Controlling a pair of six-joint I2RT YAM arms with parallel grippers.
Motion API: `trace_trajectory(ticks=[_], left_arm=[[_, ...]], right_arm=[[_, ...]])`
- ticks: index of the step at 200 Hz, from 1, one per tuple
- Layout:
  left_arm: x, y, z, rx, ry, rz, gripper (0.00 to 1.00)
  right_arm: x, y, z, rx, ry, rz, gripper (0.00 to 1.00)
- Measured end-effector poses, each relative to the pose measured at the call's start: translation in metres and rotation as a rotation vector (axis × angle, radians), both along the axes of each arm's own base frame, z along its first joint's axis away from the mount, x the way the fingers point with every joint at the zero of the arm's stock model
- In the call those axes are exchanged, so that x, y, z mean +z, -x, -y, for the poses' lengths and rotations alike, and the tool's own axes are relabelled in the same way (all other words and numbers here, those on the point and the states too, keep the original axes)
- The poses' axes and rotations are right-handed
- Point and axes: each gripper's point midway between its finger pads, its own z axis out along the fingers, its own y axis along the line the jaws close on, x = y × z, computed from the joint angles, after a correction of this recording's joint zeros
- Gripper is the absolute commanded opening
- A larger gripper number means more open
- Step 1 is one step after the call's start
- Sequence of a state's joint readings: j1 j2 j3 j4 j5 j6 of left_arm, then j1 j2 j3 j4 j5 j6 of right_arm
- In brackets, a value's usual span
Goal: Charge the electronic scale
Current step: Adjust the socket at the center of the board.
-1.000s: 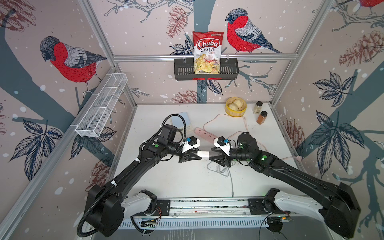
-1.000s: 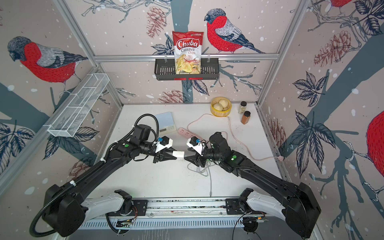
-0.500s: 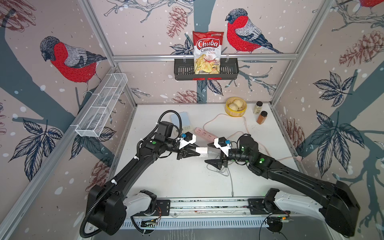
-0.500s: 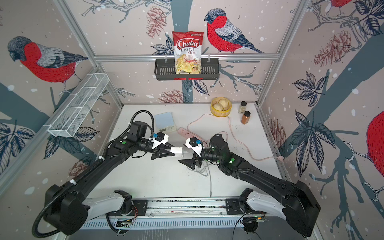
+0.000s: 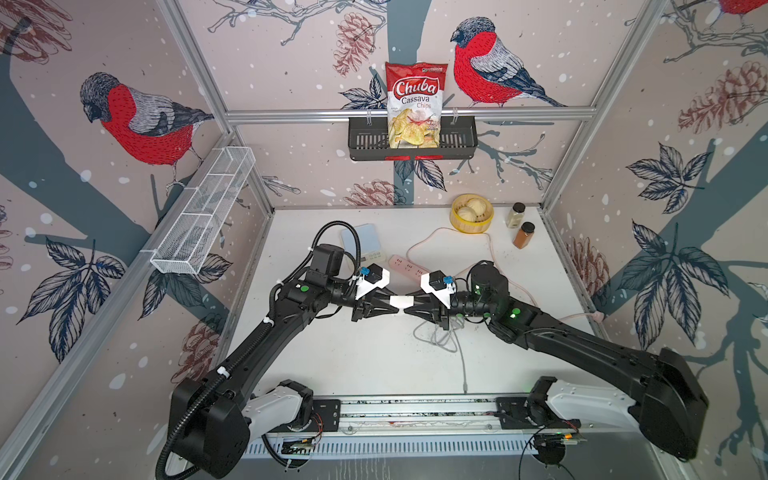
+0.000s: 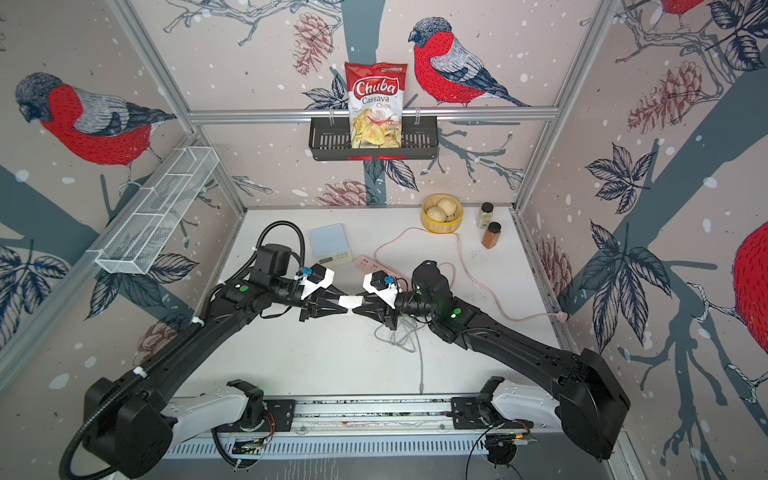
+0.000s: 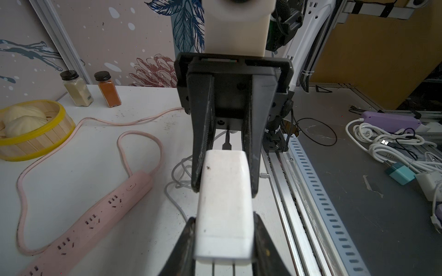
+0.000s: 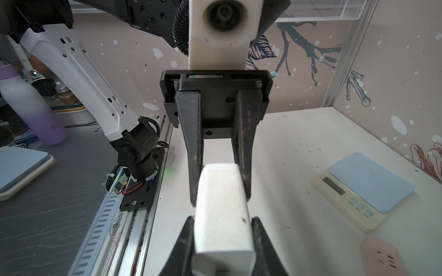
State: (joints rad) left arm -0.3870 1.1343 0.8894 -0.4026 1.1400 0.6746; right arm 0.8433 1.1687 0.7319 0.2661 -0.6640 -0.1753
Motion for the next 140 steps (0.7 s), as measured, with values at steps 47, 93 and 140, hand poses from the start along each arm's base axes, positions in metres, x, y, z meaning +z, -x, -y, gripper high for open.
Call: trace_trajectory(ticks=[47,93,140], left_arm=[[0.005,-0.017,-0.01,0.172,-0.033,0.119,0.98],[-0.001,-0.061,-0.026,0.45,-0.098,0.145,0.98],[-0.015,-0.101,-0.036,0.658,-0.124,0.021,0.99]], right_arm=[[0.018,-0.047,0.025,-0.172,0.109,0.007,0.07],[0.032,-0.102,0.069,-0.391,0.306,0.038,0.07],[-0.01,-0.147,0.106,-0.541,0.681,-0.012,0.06]])
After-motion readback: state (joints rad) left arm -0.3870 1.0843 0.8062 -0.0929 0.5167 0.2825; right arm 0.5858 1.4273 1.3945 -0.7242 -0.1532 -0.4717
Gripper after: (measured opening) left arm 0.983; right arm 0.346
